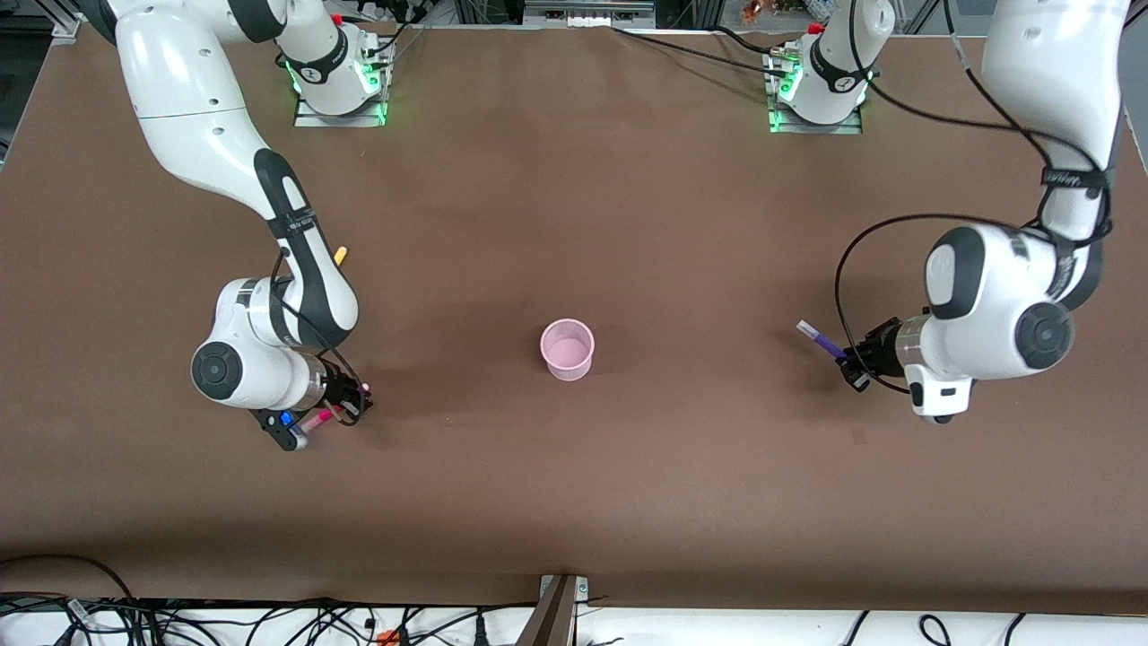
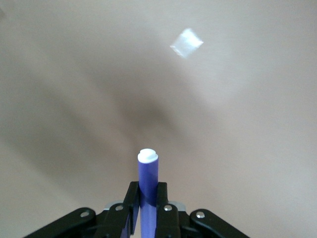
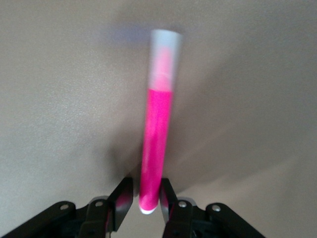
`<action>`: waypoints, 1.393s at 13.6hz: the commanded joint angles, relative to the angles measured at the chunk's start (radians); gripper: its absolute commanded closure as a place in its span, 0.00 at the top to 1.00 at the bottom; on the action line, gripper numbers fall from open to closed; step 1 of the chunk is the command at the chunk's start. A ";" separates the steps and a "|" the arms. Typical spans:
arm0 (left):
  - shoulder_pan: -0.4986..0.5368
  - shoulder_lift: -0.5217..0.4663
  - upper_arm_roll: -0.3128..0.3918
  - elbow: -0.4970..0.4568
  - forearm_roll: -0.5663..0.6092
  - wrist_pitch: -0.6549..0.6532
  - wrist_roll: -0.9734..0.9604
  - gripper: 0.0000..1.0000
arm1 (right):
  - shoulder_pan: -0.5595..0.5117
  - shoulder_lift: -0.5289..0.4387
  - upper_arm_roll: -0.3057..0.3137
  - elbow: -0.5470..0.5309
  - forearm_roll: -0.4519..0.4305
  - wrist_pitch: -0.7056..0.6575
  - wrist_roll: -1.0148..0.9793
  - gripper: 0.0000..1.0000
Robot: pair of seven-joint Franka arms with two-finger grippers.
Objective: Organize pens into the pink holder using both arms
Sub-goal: 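Lift the purple marker with the left gripper while the right gripper lifts the pink marker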
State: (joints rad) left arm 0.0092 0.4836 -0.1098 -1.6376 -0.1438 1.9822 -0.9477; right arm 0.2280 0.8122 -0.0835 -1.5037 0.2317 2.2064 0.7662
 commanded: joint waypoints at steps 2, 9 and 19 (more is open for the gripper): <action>-0.020 -0.014 -0.117 0.112 -0.005 -0.006 -0.271 0.00 | 0.002 0.001 0.007 -0.018 0.020 -0.013 -0.025 0.15; -0.300 0.081 -0.116 0.170 0.186 0.343 -0.672 0.00 | -0.001 -0.017 0.022 0.000 0.070 -0.068 -0.024 0.00; -0.512 0.164 -0.103 0.166 0.888 0.417 -1.136 0.00 | 0.001 -0.215 0.038 0.019 0.555 -0.503 -0.010 0.00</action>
State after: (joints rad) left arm -0.4630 0.6145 -0.2325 -1.5003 0.6076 2.4147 -1.9486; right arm 0.2376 0.6444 -0.0521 -1.4660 0.6956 1.7734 0.7582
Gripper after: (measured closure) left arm 0.824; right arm 0.819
